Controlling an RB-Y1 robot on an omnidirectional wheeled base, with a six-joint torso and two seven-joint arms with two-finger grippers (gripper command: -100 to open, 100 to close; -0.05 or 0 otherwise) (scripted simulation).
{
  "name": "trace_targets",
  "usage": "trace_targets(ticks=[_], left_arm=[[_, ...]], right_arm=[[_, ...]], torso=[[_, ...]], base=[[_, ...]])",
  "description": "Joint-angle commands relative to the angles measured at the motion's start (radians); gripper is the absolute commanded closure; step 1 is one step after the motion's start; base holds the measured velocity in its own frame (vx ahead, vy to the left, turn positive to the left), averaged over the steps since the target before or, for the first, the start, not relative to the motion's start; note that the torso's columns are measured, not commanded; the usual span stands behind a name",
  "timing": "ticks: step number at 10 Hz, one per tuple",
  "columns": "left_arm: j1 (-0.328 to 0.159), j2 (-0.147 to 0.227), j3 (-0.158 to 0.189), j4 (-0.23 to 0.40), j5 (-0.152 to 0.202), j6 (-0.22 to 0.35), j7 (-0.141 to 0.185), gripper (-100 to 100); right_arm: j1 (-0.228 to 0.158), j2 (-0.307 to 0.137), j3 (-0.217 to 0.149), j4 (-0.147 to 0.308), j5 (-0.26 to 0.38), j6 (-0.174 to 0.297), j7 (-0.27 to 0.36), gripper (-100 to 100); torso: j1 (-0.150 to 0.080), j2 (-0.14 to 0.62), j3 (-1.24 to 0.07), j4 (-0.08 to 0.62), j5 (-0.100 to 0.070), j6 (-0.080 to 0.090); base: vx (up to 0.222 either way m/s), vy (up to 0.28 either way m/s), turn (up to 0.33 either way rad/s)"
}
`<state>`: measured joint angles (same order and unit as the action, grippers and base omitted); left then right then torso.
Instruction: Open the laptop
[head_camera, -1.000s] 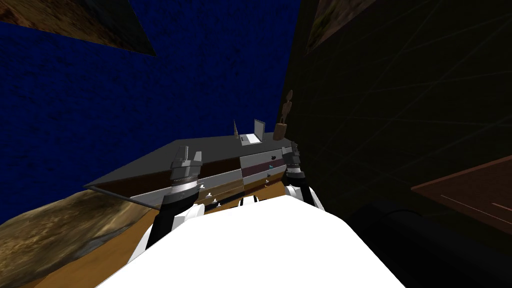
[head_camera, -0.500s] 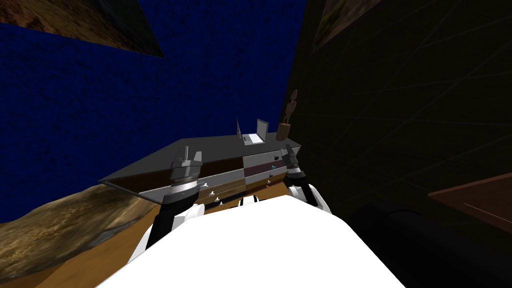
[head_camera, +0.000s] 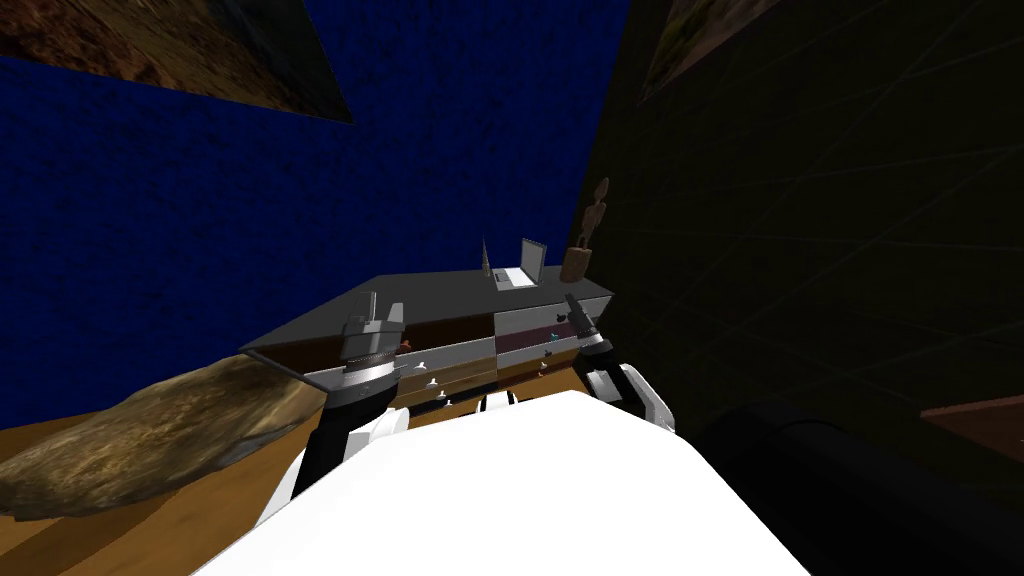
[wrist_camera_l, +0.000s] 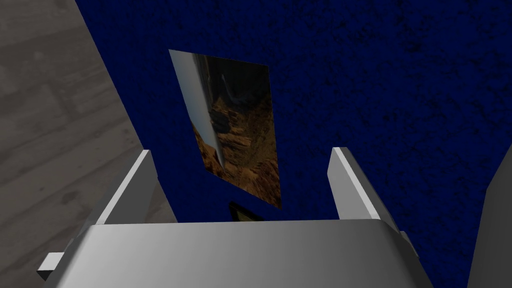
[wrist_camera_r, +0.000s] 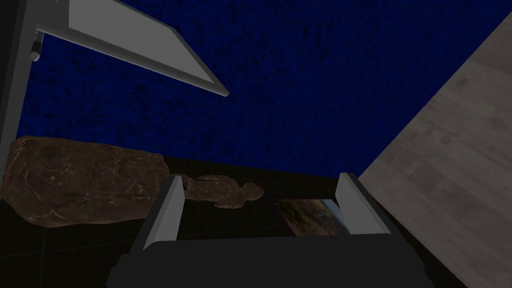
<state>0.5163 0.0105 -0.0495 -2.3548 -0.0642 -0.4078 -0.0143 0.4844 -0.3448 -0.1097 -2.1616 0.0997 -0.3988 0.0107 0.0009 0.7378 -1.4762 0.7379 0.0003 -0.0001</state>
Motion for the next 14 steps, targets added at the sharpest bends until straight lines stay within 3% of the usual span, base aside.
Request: trace_targets(ticks=[1, 3, 8, 12, 14], left_arm=[[0.0, 0.0, 0.0, 0.0, 0.0, 0.0, 0.0, 0], [0.0, 0.0, 0.0, 0.0, 0.0, 0.0, 0.0, 0], [0.0, 0.0, 0.0, 0.0, 0.0, 0.0, 0.0, 0], [0.0, 0.0, 0.0, 0.0, 0.0, 0.0, 0.0, 0], [0.0, 0.0, 0.0, 0.0, 0.0, 0.0, 0.0, 0]], right_arm=[[-0.007, -0.079, -0.028, 0.052, 0.031, 0.015, 0.064, -100], [-0.011, -0.115, -0.039, 0.074, 0.043, 0.019, 0.087, -100], [-0.03, -0.277, -0.1, 0.192, 0.103, 0.044, 0.209, -100], [-0.038, -0.368, -0.125, 0.245, 0.127, 0.055, 0.259, -100], [-0.048, -0.438, -0.149, 0.302, 0.152, 0.066, 0.309, -100]], torso=[[-0.001, 0.0, 0.0, 0.0, 0.0, 0.0], [-0.001, 0.001, 0.001, 0.0, 0.0, 0.0], [0.0, 0.0, 0.0, 0.0, 0.0, 0.0], [-0.001, 0.0, 0.0, 0.0, 0.0, 0.0], [-0.001, 0.0, 0.0, 0.0, 0.0, 0.0]], base=[[0.011, 0.043, 0.101], [0.008, 0.039, 0.067], [0.016, 0.047, 0.109], [0.013, 0.034, 0.061], [0.015, 0.036, 0.094]])
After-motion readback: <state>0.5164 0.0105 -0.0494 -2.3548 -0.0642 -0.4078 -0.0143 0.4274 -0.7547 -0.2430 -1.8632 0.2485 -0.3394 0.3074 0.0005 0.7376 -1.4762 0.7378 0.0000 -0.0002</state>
